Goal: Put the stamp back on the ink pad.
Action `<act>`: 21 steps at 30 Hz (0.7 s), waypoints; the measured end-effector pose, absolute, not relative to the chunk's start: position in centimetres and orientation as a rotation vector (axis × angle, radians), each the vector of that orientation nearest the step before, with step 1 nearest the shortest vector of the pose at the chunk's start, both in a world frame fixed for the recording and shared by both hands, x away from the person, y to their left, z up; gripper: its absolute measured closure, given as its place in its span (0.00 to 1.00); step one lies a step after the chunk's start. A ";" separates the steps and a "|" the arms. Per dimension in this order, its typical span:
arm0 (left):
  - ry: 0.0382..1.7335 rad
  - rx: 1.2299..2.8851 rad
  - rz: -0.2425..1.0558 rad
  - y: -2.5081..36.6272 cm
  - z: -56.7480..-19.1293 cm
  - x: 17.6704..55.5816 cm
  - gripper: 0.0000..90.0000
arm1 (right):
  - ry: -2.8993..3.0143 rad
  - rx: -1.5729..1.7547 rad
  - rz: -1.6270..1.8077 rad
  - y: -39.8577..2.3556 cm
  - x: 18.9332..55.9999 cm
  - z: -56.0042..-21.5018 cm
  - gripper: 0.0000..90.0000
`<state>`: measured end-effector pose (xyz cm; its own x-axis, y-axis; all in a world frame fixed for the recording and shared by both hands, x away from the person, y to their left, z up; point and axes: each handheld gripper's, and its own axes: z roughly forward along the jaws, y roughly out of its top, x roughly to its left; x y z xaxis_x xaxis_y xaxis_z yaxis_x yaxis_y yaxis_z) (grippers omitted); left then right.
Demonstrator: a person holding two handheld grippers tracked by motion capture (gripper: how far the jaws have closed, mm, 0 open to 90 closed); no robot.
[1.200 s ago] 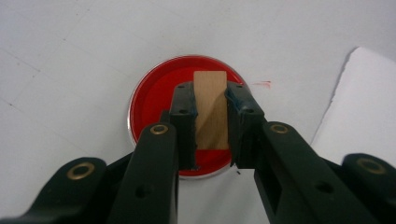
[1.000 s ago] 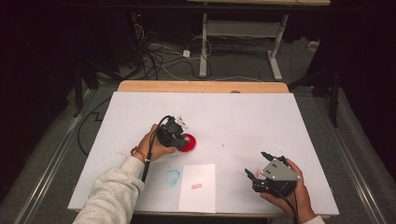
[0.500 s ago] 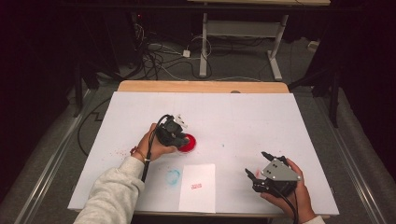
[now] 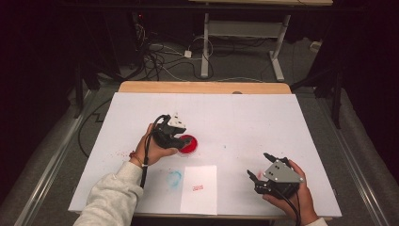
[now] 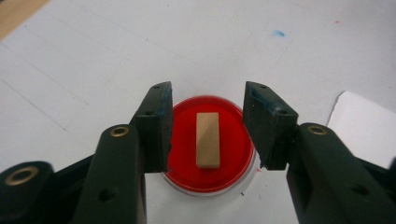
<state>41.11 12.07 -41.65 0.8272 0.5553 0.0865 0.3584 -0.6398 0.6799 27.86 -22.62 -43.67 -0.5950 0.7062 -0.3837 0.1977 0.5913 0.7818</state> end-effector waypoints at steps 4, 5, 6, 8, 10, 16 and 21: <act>0.645 2.290 0.434 12.1 -41.6 40.3 0.50 | 2.115 0.713 0.926 -22.6 27.8 -43.7 0.28; 0.641 2.282 0.450 12.1 -41.6 40.1 0.48 | 2.115 0.713 0.926 -22.6 27.8 -43.7 0.28; 0.637 2.278 0.462 12.1 -41.6 40.0 0.46 | 2.114 0.711 0.926 -22.6 27.8 -43.7 0.28; 0.628 2.255 0.499 12.0 -41.6 39.7 0.41 | 2.113 0.710 0.927 -22.6 27.8 -43.6 0.28; 0.617 2.224 0.500 12.1 -41.6 39.4 0.38 | 2.112 0.711 0.926 -22.6 27.8 -43.6 0.28; 0.582 2.192 0.553 12.2 -41.8 38.3 0.27 | 2.107 0.708 0.931 -22.7 27.8 -43.5 0.28; 0.555 2.170 0.593 12.8 -41.8 37.1 0.23 | 2.100 0.709 0.936 -22.8 27.7 -43.4 0.28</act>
<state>37.12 12.80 -41.76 0.7940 0.5643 0.2264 0.1884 -0.5824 0.7908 27.68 -22.79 -43.39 -0.5901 0.7091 -0.3859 0.1871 0.5851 0.7891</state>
